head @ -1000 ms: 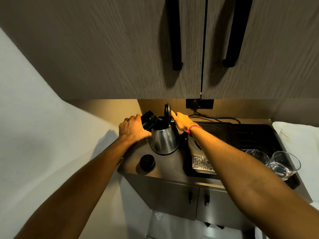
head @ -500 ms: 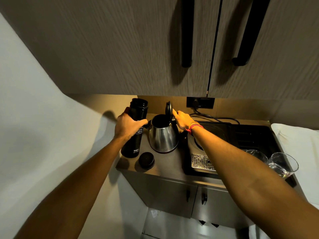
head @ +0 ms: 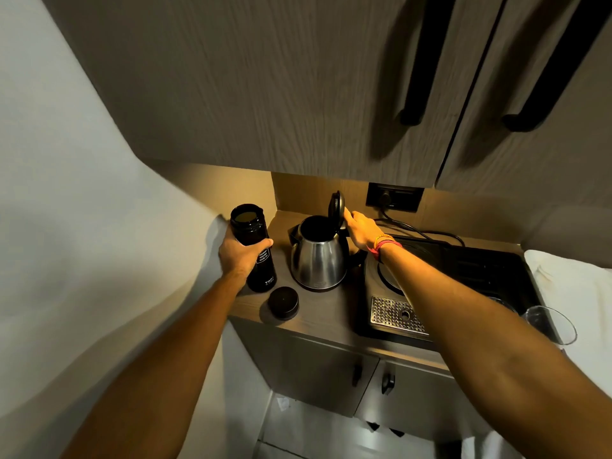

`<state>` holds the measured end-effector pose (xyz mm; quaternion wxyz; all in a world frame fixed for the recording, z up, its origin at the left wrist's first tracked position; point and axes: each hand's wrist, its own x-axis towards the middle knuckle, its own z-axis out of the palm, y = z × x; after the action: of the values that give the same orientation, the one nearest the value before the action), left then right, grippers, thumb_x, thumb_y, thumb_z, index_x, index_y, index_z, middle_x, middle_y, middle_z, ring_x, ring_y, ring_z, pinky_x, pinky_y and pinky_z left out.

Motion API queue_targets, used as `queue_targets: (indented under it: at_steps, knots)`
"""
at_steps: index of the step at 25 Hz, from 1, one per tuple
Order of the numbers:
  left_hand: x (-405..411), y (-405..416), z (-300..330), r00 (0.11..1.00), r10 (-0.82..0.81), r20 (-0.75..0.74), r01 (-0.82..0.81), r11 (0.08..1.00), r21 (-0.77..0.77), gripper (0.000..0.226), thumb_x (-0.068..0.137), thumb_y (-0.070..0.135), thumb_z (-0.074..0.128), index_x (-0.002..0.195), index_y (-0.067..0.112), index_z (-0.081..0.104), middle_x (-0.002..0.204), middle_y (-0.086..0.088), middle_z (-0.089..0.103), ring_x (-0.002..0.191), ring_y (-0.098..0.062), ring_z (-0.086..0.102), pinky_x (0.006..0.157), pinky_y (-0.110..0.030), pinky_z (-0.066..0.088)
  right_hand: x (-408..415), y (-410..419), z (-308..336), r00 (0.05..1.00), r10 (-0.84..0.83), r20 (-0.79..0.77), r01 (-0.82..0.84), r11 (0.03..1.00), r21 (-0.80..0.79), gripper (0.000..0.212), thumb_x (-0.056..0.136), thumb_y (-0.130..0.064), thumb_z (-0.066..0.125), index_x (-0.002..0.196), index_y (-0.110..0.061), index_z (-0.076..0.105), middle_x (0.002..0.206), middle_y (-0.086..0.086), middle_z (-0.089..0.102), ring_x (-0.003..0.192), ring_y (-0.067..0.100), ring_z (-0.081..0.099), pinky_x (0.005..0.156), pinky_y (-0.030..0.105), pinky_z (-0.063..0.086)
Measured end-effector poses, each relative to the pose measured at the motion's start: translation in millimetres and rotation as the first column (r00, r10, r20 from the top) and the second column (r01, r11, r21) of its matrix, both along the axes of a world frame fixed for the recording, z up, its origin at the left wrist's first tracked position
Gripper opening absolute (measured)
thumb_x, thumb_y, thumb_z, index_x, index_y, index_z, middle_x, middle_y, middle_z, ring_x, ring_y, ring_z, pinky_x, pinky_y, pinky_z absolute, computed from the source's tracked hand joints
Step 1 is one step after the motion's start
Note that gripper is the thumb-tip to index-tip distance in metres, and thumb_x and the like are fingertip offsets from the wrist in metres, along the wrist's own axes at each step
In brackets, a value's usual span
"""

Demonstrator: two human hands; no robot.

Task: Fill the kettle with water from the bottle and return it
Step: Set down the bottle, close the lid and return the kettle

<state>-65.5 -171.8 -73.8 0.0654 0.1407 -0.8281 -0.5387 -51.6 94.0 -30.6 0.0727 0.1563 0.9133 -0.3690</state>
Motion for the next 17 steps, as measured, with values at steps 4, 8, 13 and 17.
queue_targets:
  at_steps: [4, 8, 13, 17]
  knots:
    - [1, -4, 1, 0.999, -0.043, -0.001, 0.043, 0.999, 0.010, 0.083, 0.067, 0.030, 0.094, 0.139, 0.013, 0.056, 0.132, -0.010, 0.067, 0.123, -0.029, 0.063, 0.105, -0.048, 0.052, 4, 1, 3, 0.991, 0.136, -0.019, -0.134, 0.988, 0.082, 0.050, 0.102, -0.033, 0.025, 0.142, -0.006, 0.038, 0.133, 0.027, 0.051, 0.117, 0.041, 0.051, 0.099, 0.045, 0.040]
    - [9, -9, -3, 0.989, -0.122, 0.085, 0.129, 0.988, -0.086, 0.088, 0.067, 0.035, 0.094, 0.140, 0.011, 0.051, 0.135, -0.012, 0.064, 0.126, -0.031, 0.060, 0.107, -0.048, 0.050, 20, -4, 13, 0.986, 0.146, -0.079, -0.141, 0.988, 0.070, 0.047, 0.103, -0.037, 0.021, 0.122, -0.004, 0.049, 0.127, 0.025, 0.055, 0.101, 0.035, 0.052, 0.092, 0.043, 0.041]
    - [43, -7, -34, 0.857, -0.167, 0.488, 0.417, 0.780, -0.466, 0.084, 0.079, 0.067, 0.072, 0.133, 0.005, 0.059, 0.127, -0.017, 0.066, 0.115, -0.035, 0.064, 0.096, -0.045, 0.055, 26, -8, 16, 0.992, 0.073, -0.102, -0.065, 0.995, 0.078, 0.041, 0.103, -0.019, 0.030, 0.114, 0.017, 0.047, 0.101, 0.026, 0.052, 0.087, 0.036, 0.050, 0.088, 0.036, 0.038]
    - [55, 29, -46, 0.854, -0.213, 0.475, 0.516, 0.463, -0.721, 0.089, 0.080, 0.080, 0.056, 0.125, 0.003, 0.061, 0.117, -0.015, 0.066, 0.104, -0.031, 0.066, 0.082, -0.038, 0.058, 11, -28, 18, 0.982, 0.138, -0.130, -0.116, 0.979, 0.166, 0.048, 0.101, -0.040, 0.030, 0.131, -0.005, 0.045, 0.128, 0.024, 0.054, 0.118, 0.041, 0.052, 0.106, 0.054, 0.036]
